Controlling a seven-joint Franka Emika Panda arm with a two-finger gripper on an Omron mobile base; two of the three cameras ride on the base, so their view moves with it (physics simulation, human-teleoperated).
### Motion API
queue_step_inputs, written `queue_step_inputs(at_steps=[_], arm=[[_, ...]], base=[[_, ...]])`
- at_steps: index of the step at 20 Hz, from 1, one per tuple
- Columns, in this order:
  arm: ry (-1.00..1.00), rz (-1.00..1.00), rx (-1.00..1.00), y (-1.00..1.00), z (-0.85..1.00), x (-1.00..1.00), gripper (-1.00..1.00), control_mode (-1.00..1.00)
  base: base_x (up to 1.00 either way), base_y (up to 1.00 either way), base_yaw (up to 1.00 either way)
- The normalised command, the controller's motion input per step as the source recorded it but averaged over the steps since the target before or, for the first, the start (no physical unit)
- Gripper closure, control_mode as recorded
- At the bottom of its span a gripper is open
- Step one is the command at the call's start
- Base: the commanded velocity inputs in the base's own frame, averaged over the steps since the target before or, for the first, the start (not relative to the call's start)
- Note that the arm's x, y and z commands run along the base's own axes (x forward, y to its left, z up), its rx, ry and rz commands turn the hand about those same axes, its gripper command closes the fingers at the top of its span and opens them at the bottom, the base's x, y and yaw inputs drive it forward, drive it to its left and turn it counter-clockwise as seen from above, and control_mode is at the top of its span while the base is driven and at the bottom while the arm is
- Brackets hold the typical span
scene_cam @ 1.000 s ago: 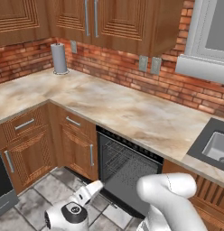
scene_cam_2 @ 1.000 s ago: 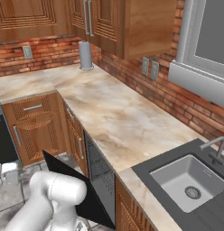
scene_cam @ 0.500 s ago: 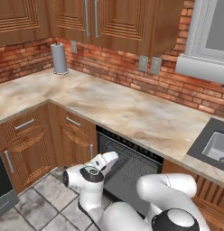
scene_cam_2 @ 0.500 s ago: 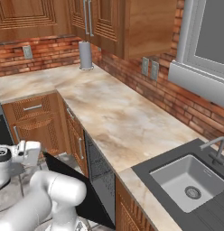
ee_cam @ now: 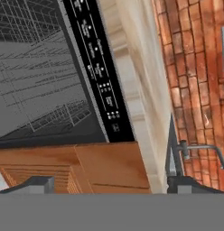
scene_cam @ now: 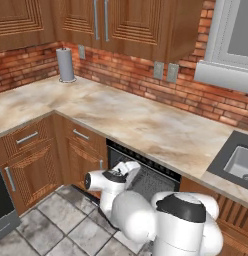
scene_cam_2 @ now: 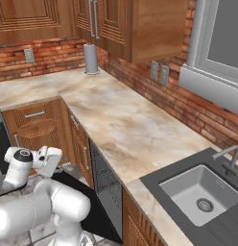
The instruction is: Open the dishwasher door and pull out the top rack.
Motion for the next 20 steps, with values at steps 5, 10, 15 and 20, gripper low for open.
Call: queue_step_inputs(at_steps=[5, 10, 15, 20], arm=[[0.12, -0.03, 0.0, -0.19, -0.31, 0.23, -1.0, -1.0], [0.03, 0.0, 0.0, -0.09, -0.19, 0.05, -1.0, -1.0], [0.02, 0.0, 0.0, -0.1, -0.22, 0.13, -1.0, -1.0], [0.0, 0.0, 0.0, -0.15, -0.19, 0.25, -1.0, -1.0]], base=[[0.0, 0.0, 0.0], [0.0, 0.0, 0.0], [0.0, 0.0, 0.0], [0.0, 0.0, 0.0]])
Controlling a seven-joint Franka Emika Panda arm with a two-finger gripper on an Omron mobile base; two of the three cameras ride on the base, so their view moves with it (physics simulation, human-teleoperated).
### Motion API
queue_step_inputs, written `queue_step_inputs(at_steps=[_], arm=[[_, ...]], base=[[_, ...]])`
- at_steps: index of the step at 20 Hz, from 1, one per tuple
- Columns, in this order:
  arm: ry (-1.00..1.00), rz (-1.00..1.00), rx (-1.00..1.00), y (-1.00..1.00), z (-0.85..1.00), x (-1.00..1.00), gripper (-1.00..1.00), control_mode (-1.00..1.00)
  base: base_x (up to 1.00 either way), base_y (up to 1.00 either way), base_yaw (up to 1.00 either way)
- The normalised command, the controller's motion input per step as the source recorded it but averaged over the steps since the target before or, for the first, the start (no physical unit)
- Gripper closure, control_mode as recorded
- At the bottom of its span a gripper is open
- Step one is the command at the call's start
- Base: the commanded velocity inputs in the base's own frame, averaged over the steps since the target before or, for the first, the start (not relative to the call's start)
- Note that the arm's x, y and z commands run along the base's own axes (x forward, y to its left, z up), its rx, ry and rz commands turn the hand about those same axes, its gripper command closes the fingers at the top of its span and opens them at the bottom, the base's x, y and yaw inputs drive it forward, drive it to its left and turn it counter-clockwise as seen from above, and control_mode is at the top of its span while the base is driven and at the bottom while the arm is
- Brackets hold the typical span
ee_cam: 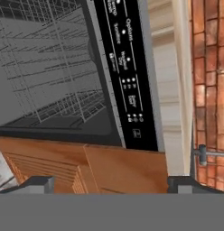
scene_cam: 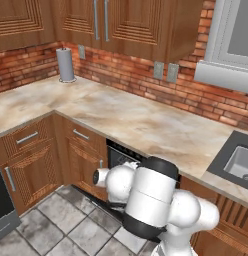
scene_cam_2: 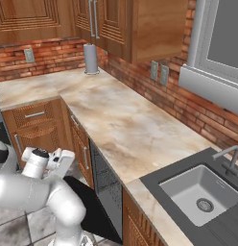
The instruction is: Open the dishwasher door and pull out the top rack.
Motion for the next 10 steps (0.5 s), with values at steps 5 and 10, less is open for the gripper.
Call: queue_step_inputs(at_steps=[5, 10], arm=[[0.0, 0.0, 0.0, -0.25, -0.23, 0.32, -1.0, -1.0], [0.0, 0.0, 0.0, -0.17, -0.33, 0.31, -1.0, -1.0]], base=[[0.0, 0.0, 0.0], [0.0, 0.0, 0.0]])
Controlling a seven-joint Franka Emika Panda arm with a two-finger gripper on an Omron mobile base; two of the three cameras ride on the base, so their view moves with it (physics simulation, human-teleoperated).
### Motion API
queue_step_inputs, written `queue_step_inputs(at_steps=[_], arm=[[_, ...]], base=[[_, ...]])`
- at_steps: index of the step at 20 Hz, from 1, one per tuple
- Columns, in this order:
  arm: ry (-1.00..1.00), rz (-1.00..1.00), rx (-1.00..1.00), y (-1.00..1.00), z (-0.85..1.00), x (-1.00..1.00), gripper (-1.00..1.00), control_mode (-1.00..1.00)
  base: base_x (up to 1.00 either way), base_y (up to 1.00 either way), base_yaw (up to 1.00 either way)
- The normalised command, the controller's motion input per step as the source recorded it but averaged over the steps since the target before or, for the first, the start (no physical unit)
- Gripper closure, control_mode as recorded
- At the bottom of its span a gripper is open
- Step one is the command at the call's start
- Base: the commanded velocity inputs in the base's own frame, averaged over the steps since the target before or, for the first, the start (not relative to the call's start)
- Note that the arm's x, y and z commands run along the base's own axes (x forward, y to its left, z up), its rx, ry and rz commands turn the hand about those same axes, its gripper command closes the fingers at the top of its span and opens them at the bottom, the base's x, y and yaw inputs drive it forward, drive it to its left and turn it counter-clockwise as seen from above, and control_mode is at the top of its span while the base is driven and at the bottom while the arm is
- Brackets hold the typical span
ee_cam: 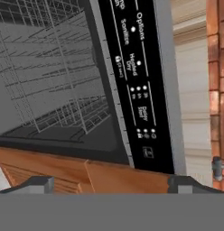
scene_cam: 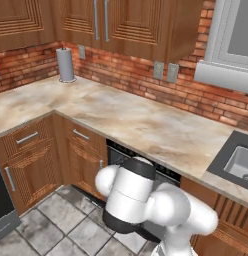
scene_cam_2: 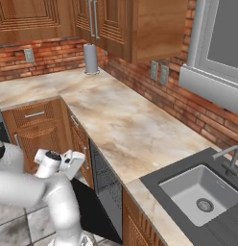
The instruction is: Open the dishwasher door and pull out the top rack.
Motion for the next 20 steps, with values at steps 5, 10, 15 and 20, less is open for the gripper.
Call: queue_step_inputs(at_steps=[5, 10, 15, 20], arm=[[0.0, 0.0, 0.0, -0.09, -0.39, 0.24, -1.0, -1.0], [0.0, 0.0, 0.0, -0.01, -0.38, 0.12, -1.0, -1.0], [0.0, 0.0, 0.0, 0.0, -0.22, 0.2, -1.0, -1.0], [0.0, 0.0, 0.0, -0.04, -0.15, 0.43, -1.0, -1.0]], base=[[0.0, 0.0, 0.0], [0.0, 0.0, 0.0], [0.0, 0.0, 0.0], [0.0, 0.0, 0.0]])
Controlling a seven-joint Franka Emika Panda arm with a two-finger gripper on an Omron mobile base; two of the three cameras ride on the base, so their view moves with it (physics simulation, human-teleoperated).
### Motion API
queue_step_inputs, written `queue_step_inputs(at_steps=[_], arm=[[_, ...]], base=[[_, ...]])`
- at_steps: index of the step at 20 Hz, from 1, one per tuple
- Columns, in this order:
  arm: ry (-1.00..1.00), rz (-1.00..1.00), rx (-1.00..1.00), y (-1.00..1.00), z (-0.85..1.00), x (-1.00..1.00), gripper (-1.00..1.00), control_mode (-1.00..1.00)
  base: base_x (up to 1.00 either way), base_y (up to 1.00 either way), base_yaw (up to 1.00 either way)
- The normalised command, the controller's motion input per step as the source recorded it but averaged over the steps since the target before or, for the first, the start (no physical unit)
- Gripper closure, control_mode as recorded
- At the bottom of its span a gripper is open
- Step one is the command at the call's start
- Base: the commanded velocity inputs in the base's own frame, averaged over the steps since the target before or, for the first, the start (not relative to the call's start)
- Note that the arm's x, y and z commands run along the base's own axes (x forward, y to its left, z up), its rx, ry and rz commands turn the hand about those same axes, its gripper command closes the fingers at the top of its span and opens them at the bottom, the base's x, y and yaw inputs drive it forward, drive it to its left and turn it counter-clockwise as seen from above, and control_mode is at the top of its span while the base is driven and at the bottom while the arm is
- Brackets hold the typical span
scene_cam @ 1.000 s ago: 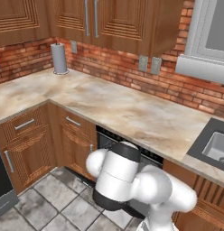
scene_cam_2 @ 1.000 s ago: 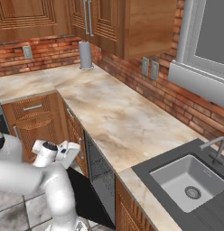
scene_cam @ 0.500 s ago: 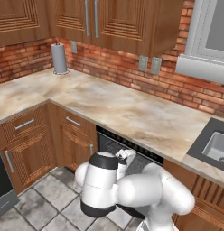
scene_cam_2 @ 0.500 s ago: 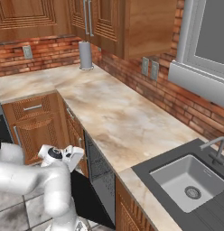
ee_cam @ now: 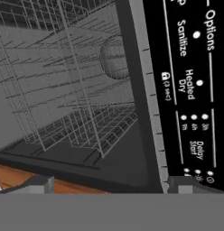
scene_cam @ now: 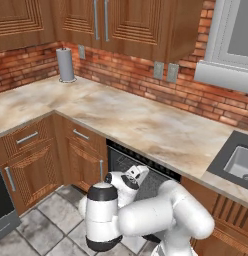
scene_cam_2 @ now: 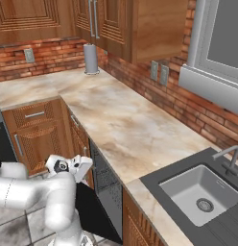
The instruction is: Open the dishwasher door and pull out the top rack.
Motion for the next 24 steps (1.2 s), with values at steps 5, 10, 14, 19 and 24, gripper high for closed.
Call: queue_step_inputs(at_steps=[5, 10, 14, 19, 24], arm=[[0.0, 0.01, 0.0, -0.09, -0.18, 0.47, -1.0, -1.0], [0.01, 0.01, 0.0, -0.01, -0.41, 0.32, -1.0, -1.0], [0.0, 0.02, -0.01, 0.0, -0.44, 0.26, -1.0, -1.0], [0.0, 0.01, -0.05, 0.0, -0.39, 0.15, -1.0, -1.0], [0.0, 0.0, -0.09, 0.0, -0.17, 0.15, -1.0, -1.0]], base=[[0.0, 0.0, 0.0], [0.0, 0.0, 0.0], [0.0, 0.0, 0.0], [0.0, 0.0, 0.0], [0.0, 0.0, 0.0]])
